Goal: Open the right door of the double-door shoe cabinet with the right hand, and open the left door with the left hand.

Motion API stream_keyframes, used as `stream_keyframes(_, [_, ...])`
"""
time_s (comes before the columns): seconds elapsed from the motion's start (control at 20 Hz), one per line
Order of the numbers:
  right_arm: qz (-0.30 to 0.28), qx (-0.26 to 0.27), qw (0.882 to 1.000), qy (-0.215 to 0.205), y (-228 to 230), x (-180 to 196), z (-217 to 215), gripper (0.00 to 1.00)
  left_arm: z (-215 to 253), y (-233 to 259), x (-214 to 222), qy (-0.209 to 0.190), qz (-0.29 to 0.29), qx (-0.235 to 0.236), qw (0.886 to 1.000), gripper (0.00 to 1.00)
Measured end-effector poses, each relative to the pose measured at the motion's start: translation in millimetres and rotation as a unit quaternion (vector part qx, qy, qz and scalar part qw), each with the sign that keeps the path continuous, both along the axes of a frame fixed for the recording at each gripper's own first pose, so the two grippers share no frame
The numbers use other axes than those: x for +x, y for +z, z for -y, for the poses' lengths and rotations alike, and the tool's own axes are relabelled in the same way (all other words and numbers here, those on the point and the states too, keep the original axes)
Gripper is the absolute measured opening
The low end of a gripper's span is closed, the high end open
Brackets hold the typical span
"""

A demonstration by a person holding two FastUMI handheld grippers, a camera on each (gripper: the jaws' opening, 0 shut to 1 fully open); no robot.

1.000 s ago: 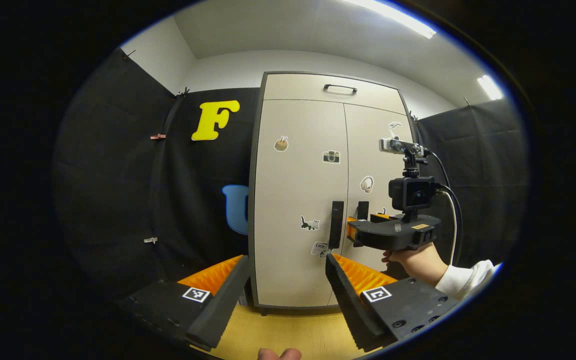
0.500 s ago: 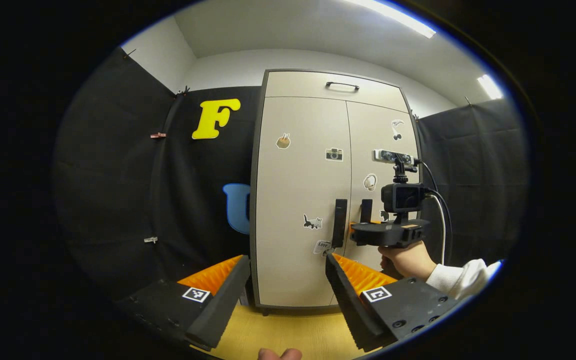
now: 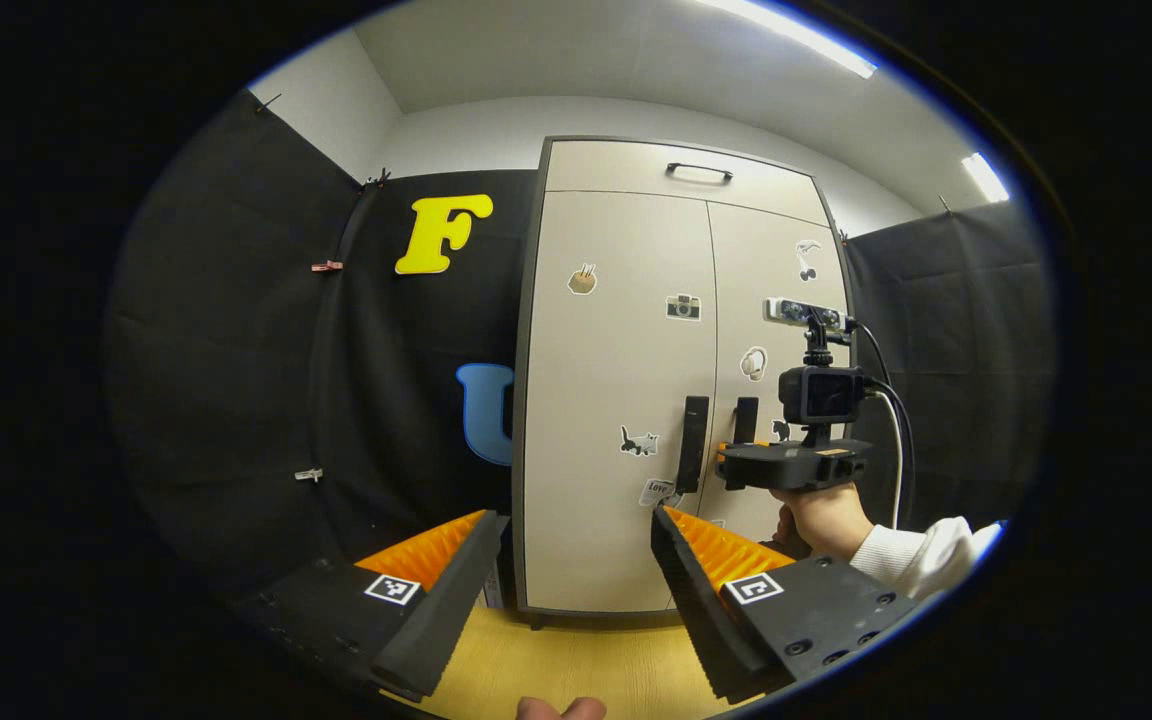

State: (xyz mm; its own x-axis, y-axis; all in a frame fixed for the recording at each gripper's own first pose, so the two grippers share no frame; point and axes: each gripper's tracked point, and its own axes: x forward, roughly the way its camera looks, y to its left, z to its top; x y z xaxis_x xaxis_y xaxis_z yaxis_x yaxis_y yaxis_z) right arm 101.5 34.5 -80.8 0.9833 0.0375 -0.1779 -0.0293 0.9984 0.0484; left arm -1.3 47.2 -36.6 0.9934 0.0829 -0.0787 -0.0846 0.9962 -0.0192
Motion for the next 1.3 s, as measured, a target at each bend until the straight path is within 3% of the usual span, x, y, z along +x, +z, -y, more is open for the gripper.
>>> stream_keyframes(0.55, [0.019,0.034,0.998,0.046,11.3,-26.8,6.4,0.13,-0.5,6.9,-14.3,0.008,0.005,0.001,1.000,0.95])
stream_keyframes(1.3, [0.036,0.055,0.996,0.052,19.7,-61.1,28.7,0.13,9.0,7.7,-38.1,0.018,0.006,0.008,1.000,0.95])
